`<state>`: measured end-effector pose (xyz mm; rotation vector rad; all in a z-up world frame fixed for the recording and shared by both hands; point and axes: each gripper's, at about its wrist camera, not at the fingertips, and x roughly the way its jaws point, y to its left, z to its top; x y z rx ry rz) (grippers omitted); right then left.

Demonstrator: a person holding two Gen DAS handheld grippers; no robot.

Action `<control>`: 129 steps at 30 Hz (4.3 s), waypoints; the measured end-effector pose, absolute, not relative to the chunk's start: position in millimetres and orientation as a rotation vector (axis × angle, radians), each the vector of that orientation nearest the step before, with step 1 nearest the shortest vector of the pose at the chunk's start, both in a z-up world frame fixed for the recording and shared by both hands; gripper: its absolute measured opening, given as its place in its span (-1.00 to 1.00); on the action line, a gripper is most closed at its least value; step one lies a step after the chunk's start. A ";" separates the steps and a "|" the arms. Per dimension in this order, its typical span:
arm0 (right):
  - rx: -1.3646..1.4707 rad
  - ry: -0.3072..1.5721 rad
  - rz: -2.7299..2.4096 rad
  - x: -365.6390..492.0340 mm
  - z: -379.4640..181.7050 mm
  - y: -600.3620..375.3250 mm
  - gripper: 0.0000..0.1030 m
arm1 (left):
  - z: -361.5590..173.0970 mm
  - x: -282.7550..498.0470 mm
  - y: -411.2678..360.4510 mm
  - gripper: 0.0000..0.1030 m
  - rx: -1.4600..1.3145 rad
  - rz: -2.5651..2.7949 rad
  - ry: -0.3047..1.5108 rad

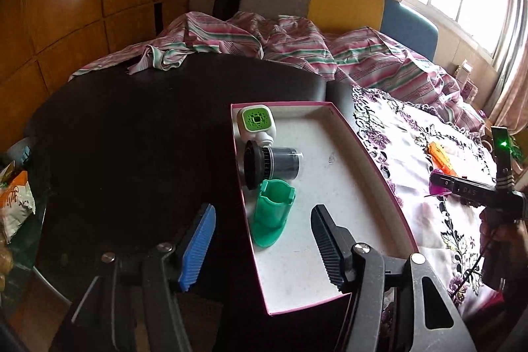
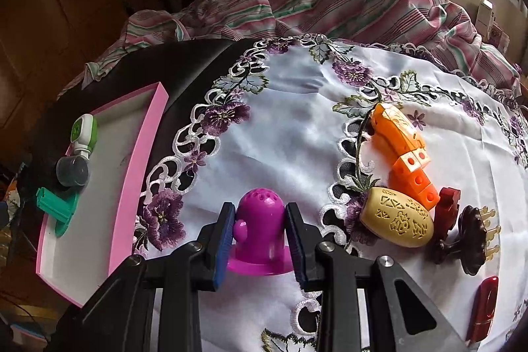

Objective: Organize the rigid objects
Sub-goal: 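Carry the magenta toy into the tray beside the green toy and open the right tool, then move both tools back over the remaining toys on the tablecloth, then grasp the yellow oval toy with the left tool while the right tool grasps the red cylinder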

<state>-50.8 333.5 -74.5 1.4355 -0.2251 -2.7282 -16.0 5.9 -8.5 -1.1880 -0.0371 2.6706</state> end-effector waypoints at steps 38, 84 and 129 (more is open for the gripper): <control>1.344 -0.110 -2.135 -37.9 -84.0 86.8 -0.16 | -30.0 -25.0 -52.0 0.20 -1.266 2.723 -0.250; 1.217 -1.598 -3.065 70.6 -55.4 555.2 -0.09 | 3.4 -19.4 224.0 0.59 -1.002 2.121 0.323; 1.326 -1.777 -2.929 75.3 -79.6 573.8 -0.03 | -93.6 -51.6 375.5 -0.13 -1.120 1.735 0.519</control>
